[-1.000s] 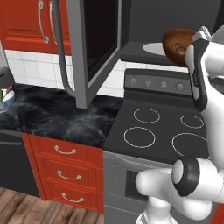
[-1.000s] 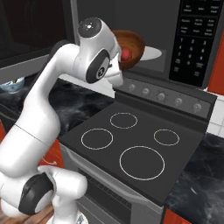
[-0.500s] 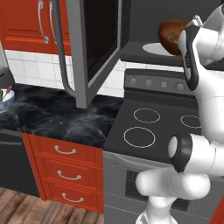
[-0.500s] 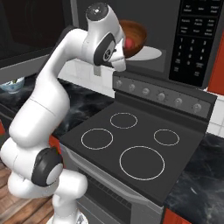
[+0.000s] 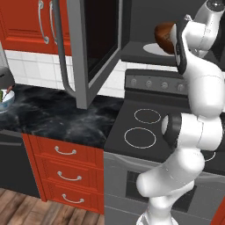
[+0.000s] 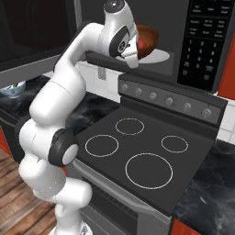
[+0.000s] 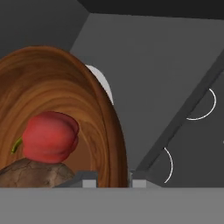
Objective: Place the bowl containing the potato and bell pepper in the microwave. Close the microwave door and press the start button to microwave the meal.
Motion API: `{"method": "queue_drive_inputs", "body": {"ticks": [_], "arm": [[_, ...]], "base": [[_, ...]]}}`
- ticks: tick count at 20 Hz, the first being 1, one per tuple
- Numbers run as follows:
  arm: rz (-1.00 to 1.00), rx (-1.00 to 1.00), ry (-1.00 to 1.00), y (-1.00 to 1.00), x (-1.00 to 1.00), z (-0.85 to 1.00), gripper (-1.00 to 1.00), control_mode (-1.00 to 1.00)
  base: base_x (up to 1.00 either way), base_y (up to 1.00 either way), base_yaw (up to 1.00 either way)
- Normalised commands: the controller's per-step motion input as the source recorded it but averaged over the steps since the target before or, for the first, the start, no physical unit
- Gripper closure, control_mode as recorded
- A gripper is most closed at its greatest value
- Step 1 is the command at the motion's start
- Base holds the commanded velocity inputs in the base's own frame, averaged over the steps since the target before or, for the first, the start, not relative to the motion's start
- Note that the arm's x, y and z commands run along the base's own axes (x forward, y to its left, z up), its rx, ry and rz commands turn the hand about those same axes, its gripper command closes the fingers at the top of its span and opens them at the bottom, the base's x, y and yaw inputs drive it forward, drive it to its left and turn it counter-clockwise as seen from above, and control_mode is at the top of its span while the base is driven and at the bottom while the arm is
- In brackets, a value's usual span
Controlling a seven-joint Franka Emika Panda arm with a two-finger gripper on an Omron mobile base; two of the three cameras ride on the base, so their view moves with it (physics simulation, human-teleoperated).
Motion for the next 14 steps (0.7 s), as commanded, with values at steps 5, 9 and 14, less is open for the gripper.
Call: {"method": "queue_drive_inputs", "body": {"ticks": [5, 9, 14], "arm": [[0.00, 0.00, 0.02, -0.31, 0.75, -0.07, 1.00, -1.00], [0.00, 0.00, 0.00, -0.28, 0.74, -0.14, 1.00, -1.00], [0.00, 0.00, 0.00, -0.11, 0.57, -0.11, -1.00, -1.00]], "base": [[0.00, 0.00, 0.00], [0.00, 0.00, 0.00], [0.00, 0.00, 0.00]]}}
